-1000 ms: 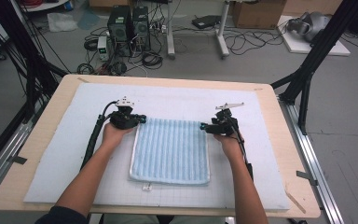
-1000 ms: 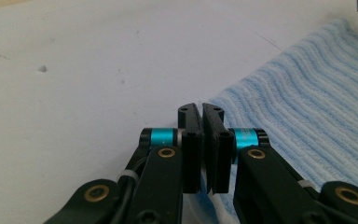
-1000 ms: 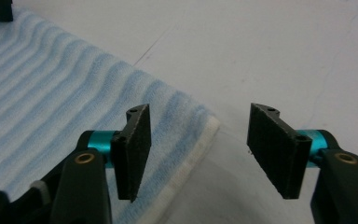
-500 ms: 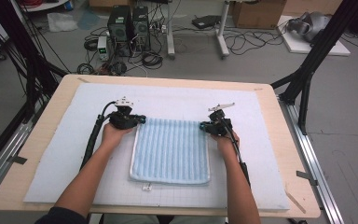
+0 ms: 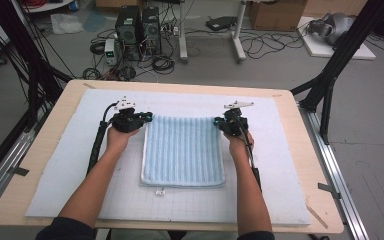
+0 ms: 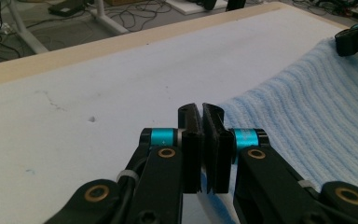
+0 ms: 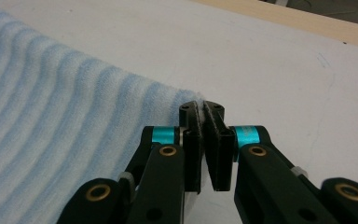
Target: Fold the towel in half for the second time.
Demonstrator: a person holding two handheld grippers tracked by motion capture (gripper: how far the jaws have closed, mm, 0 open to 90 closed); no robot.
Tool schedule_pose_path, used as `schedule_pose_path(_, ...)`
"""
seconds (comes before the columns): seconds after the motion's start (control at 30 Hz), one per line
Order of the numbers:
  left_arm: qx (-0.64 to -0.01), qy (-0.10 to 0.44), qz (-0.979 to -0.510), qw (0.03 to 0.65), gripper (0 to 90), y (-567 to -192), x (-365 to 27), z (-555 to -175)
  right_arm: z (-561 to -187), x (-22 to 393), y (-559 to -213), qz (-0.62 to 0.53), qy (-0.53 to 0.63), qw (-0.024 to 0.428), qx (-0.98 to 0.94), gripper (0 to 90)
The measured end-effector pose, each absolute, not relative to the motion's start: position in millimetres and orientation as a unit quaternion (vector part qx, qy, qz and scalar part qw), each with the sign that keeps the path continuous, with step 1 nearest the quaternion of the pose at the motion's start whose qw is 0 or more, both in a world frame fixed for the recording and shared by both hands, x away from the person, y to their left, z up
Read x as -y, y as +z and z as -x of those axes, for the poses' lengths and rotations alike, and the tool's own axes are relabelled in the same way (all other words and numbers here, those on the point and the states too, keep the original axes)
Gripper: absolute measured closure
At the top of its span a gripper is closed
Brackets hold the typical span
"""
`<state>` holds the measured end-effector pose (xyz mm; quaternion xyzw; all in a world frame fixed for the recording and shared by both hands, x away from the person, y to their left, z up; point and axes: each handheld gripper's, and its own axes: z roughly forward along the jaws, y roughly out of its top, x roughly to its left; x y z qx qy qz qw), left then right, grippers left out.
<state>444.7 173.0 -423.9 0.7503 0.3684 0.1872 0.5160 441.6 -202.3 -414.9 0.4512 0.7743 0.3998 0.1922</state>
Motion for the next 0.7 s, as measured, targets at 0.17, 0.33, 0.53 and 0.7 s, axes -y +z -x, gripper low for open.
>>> schedule_pose_path(0.17,-0.357,0.188,-0.747,0.529,85.8,-419.1,-173.8,-442.0,-440.7,204.6,-416.6,-0.458,0.405,0.186,-0.769,85.7)
schedule_pose_path(0.33,-0.359,0.174,-0.756,0.518,85.8,-415.4,-175.1,-437.4,-436.6,207.6,-413.7,-0.450,0.417,0.181,-0.769,85.7)
schedule_pose_path(0.53,-0.352,0.168,-0.752,0.531,85.8,-409.2,-174.5,-427.0,-426.7,213.2,-413.1,-0.443,0.435,0.170,-0.765,85.8)
schedule_pose_path(0.7,-0.343,0.162,-0.747,0.546,85.8,-408.5,-179.7,-412.8,-414.6,218.0,-405.3,-0.430,0.453,0.168,-0.763,85.8)
